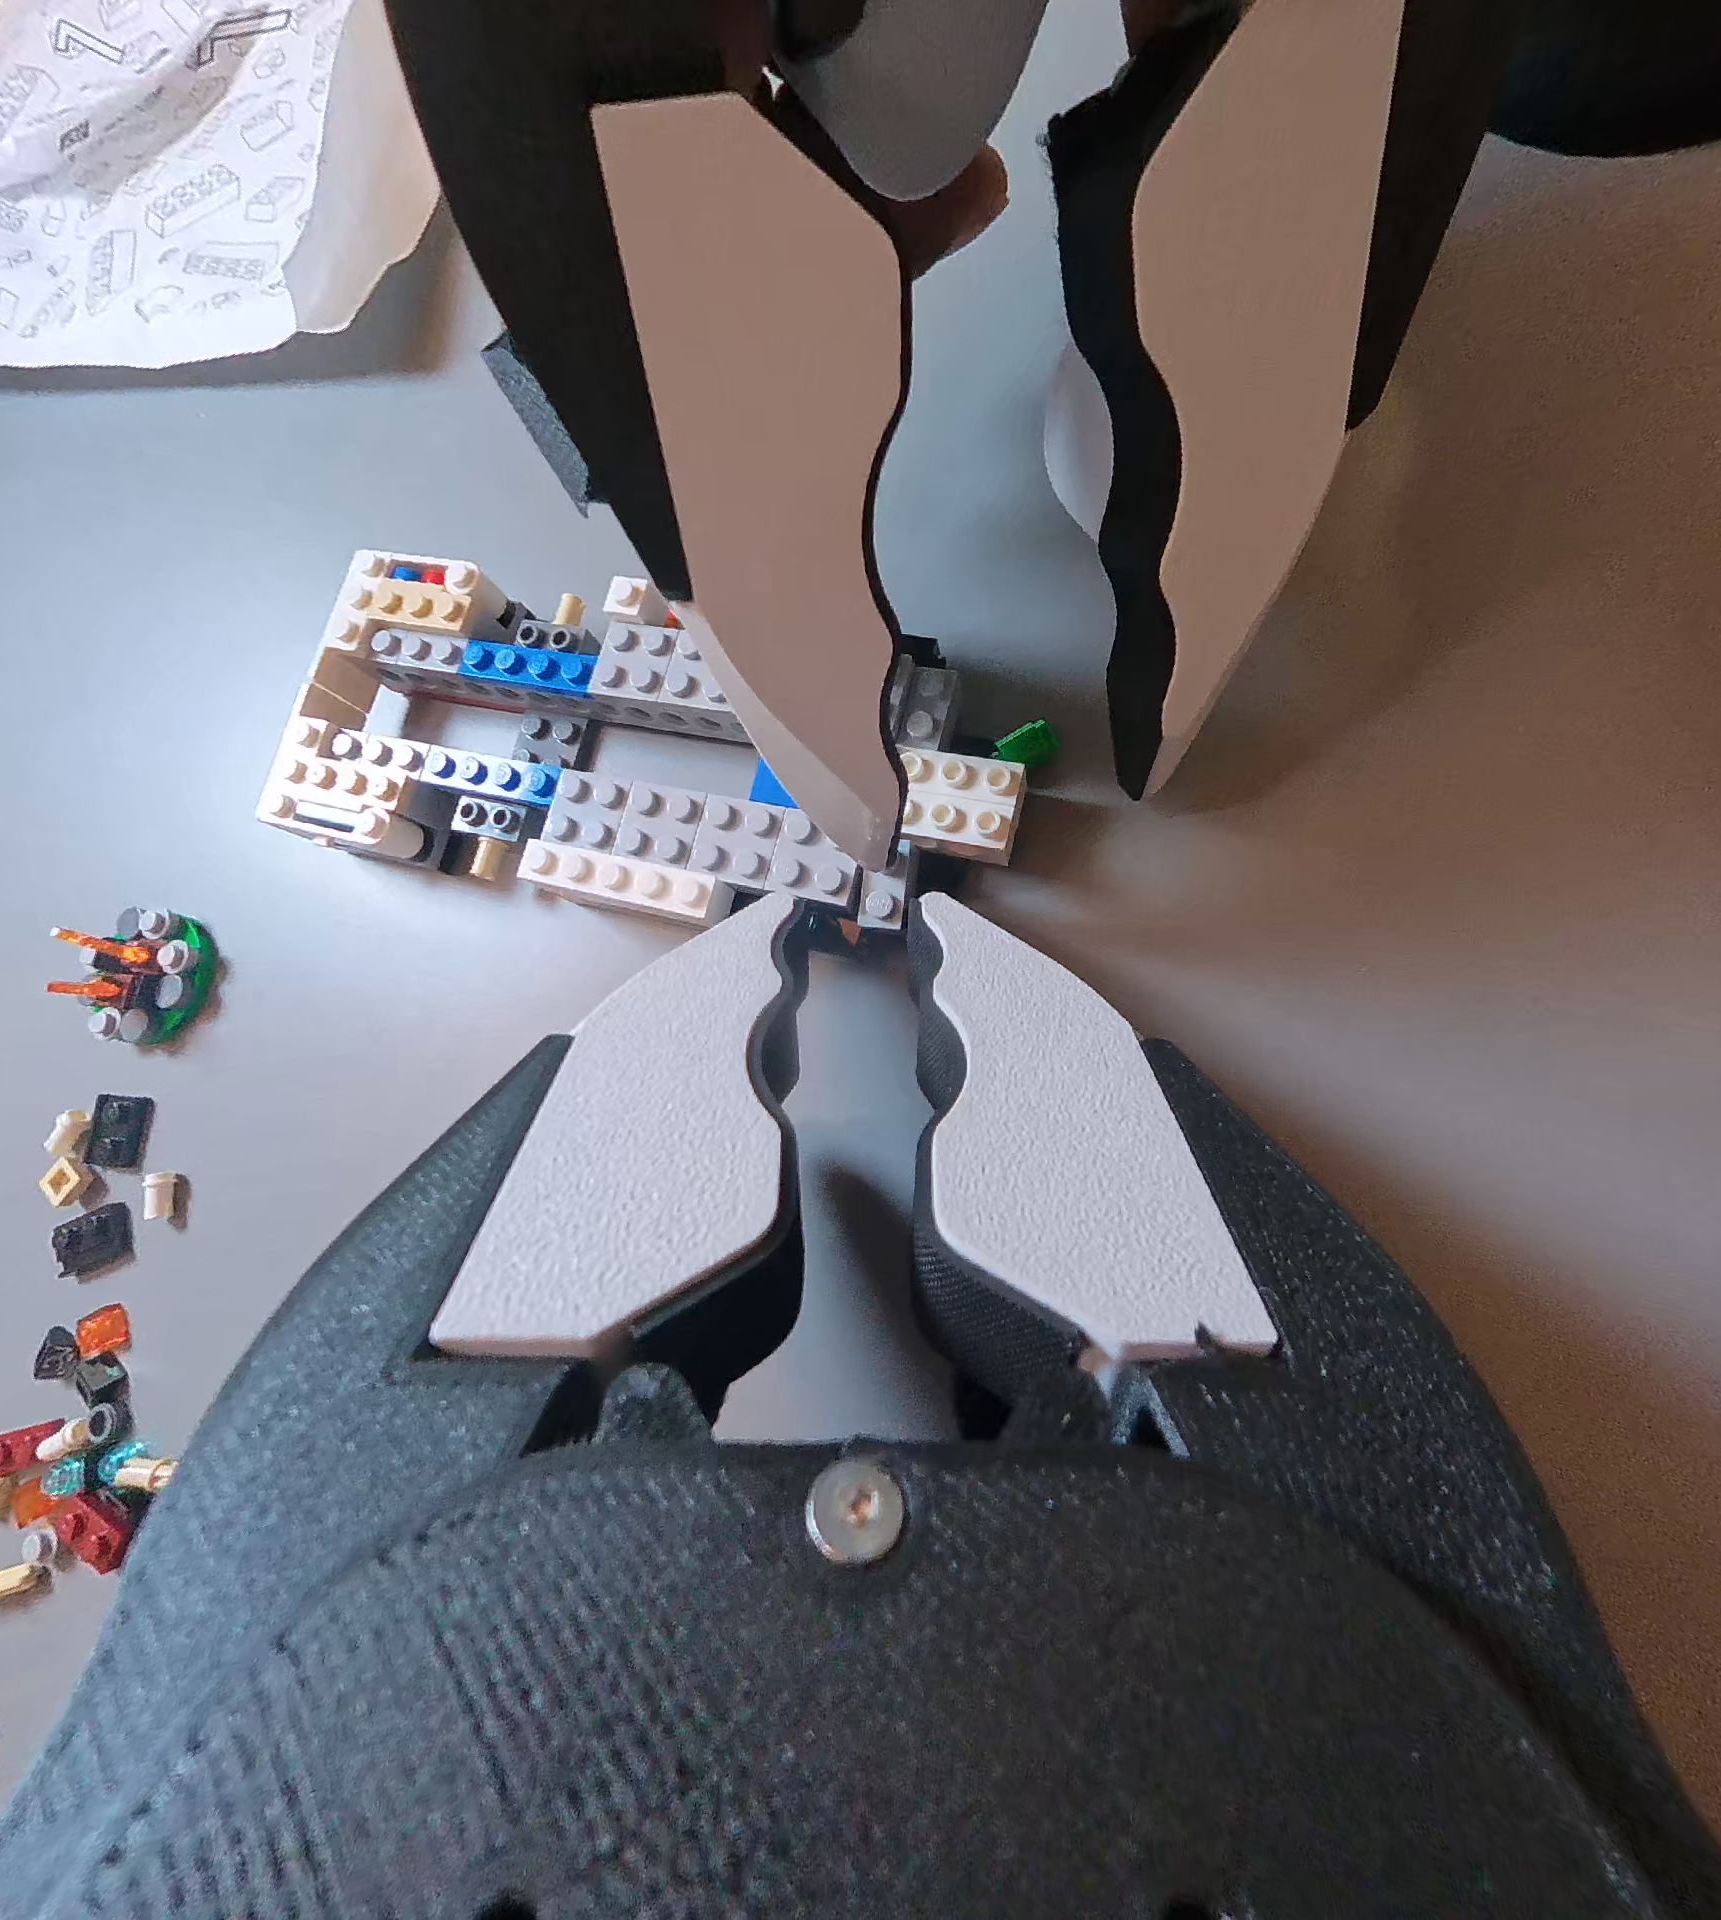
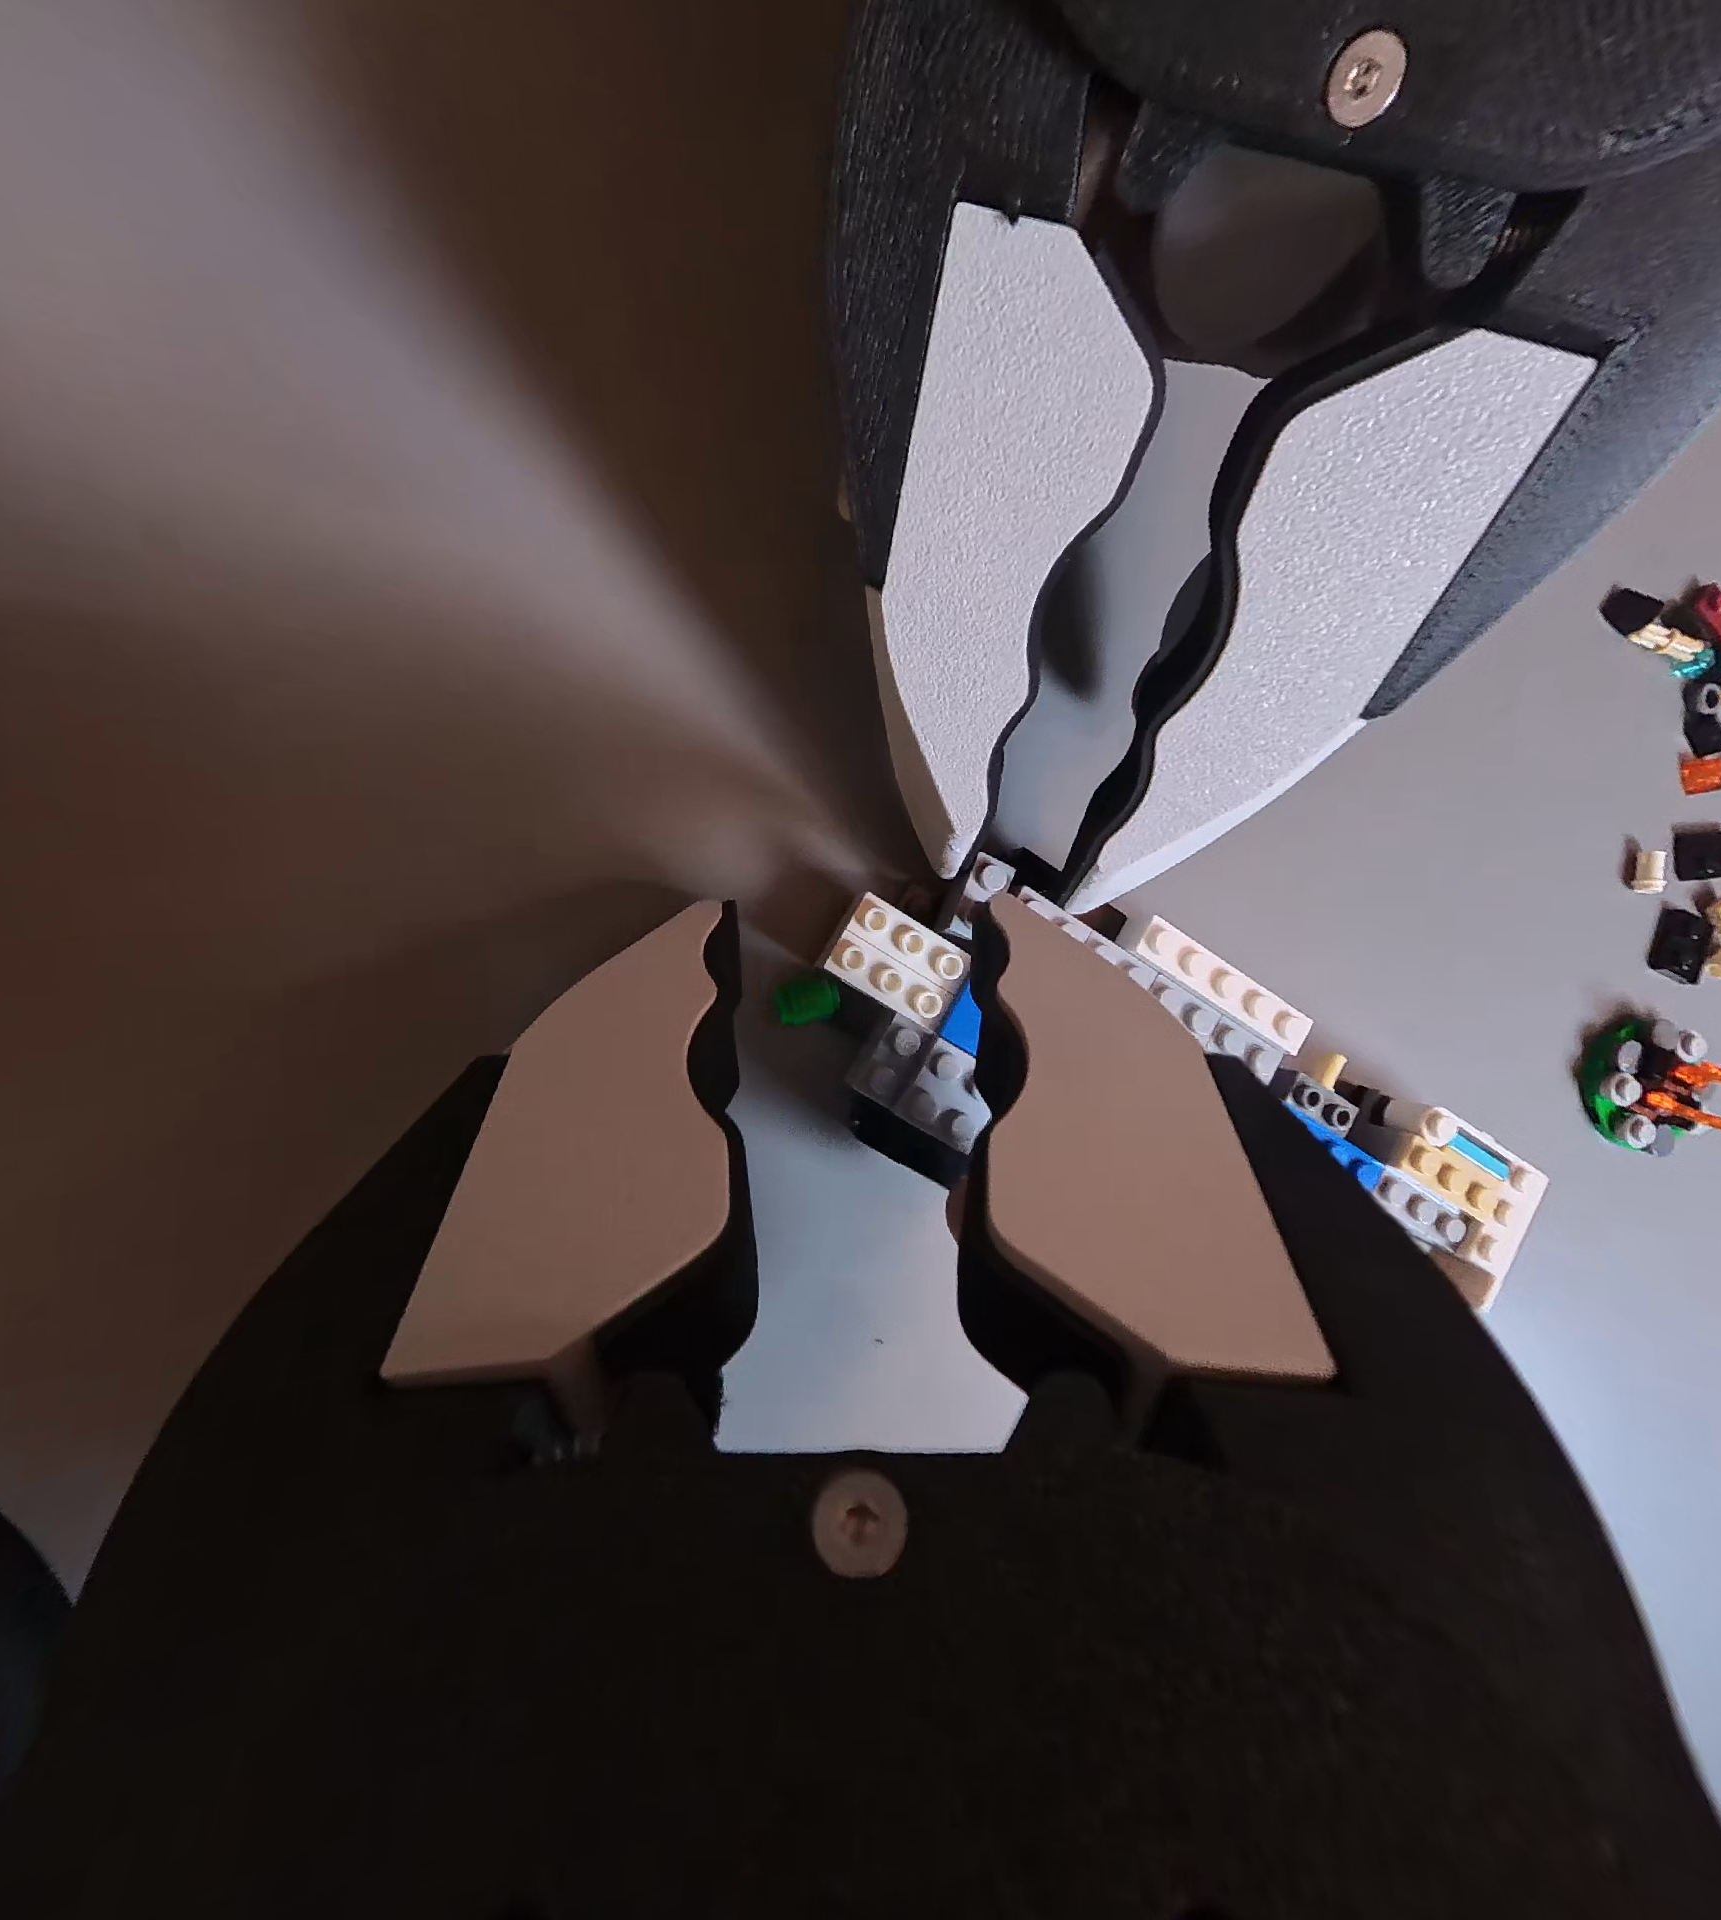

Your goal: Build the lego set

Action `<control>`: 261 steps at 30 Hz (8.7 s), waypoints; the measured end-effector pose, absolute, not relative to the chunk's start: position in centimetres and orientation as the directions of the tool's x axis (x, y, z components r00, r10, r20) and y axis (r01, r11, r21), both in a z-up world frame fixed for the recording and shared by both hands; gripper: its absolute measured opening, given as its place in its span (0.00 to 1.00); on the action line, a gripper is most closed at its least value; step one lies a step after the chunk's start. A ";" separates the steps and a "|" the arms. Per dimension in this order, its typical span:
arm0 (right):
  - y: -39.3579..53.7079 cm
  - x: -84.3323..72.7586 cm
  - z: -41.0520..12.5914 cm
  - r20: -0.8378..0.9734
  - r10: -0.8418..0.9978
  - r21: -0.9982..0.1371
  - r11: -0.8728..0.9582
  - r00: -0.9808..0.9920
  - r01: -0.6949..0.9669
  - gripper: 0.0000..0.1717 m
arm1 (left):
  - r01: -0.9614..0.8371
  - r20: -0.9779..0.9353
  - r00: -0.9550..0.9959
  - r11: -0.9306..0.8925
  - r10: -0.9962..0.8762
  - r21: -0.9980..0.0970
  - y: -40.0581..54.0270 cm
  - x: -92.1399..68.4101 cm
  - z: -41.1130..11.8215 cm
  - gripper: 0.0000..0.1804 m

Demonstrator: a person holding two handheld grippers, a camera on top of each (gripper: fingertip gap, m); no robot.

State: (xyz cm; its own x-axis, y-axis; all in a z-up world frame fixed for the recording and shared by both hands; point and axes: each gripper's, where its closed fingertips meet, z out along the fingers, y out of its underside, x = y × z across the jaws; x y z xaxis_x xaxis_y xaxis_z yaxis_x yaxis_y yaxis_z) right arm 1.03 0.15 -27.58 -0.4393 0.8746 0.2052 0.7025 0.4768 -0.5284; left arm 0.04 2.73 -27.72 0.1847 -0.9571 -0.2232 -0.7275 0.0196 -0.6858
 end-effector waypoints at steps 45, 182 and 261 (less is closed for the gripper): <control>1.1 2.9 -27.8 0.189 0.977 -0.644 0.201 -0.101 0.738 0.26 | -0.661 -0.118 0.288 -0.108 -0.950 -0.742 3.5 1.8 -27.8 0.08; 3.6 10.9 -25.1 0.041 0.981 -0.514 0.183 -0.189 0.838 0.21 | -0.553 -0.199 0.671 -0.303 -0.715 -0.776 2.2 -5.7 -26.6 0.17; -1.6 -2.3 -20.3 0.469 0.859 -0.778 0.512 -0.205 0.364 0.09 | -0.206 0.150 0.552 -0.308 -0.821 -0.929 -0.6 -2.7 -21.8 0.04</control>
State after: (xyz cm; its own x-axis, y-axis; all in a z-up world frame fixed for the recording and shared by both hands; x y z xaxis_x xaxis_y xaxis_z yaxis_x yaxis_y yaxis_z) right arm -2.33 -1.57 -20.31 -0.2049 0.8590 0.4691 0.3643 0.5118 -0.7780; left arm -2.70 -0.64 -21.79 0.5516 -0.8205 0.1497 -0.2064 -0.3082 -0.9287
